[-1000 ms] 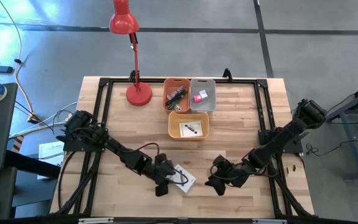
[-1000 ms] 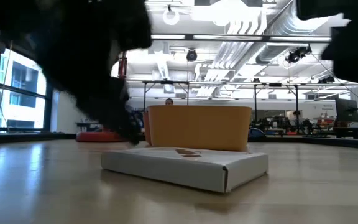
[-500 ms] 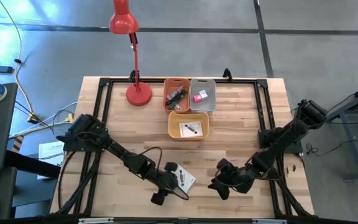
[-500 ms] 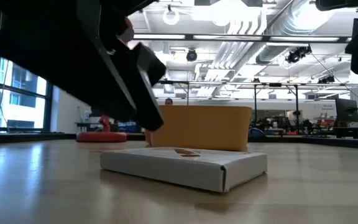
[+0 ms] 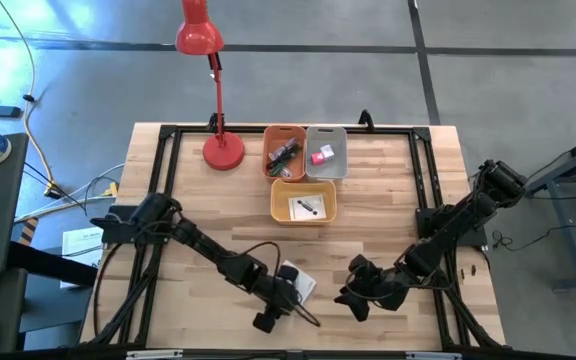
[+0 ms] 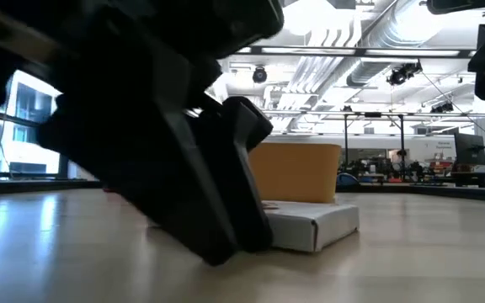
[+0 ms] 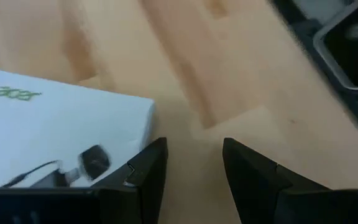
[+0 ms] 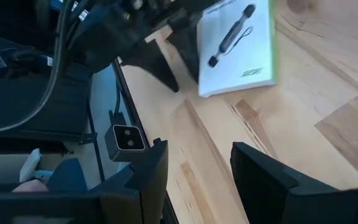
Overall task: Pick and place items into bin
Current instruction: Put the card reader box into the yellow bin
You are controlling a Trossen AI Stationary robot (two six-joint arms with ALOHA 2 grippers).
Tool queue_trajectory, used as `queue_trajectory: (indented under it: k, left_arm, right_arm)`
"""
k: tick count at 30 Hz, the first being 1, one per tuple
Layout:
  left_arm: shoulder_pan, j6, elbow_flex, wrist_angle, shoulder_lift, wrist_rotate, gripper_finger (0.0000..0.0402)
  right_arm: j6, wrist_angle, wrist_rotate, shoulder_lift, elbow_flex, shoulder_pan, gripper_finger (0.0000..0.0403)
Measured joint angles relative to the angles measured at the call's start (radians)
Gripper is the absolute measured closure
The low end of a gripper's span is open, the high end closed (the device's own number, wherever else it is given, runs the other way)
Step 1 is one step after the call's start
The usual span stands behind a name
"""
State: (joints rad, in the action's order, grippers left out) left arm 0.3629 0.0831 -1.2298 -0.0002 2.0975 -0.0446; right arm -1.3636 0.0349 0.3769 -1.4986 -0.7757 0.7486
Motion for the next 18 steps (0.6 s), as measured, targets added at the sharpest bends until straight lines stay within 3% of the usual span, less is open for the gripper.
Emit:
queue_trajectory:
  k: [11,18]
  left_arm:
    - [-0.111,0.082,-0.012,-0.005,0.001,0.077,0.0252]
    - [-0.146,0.01,-0.081,-0.012,-0.019,0.05,0.0252]
  right_arm:
    - [-0.001,-0.001,-0.005,0.0,0.0,0.0,0.0238]
    - [-0.027,-0.052,0.003,0.0,0.0,0.0,0.0238]
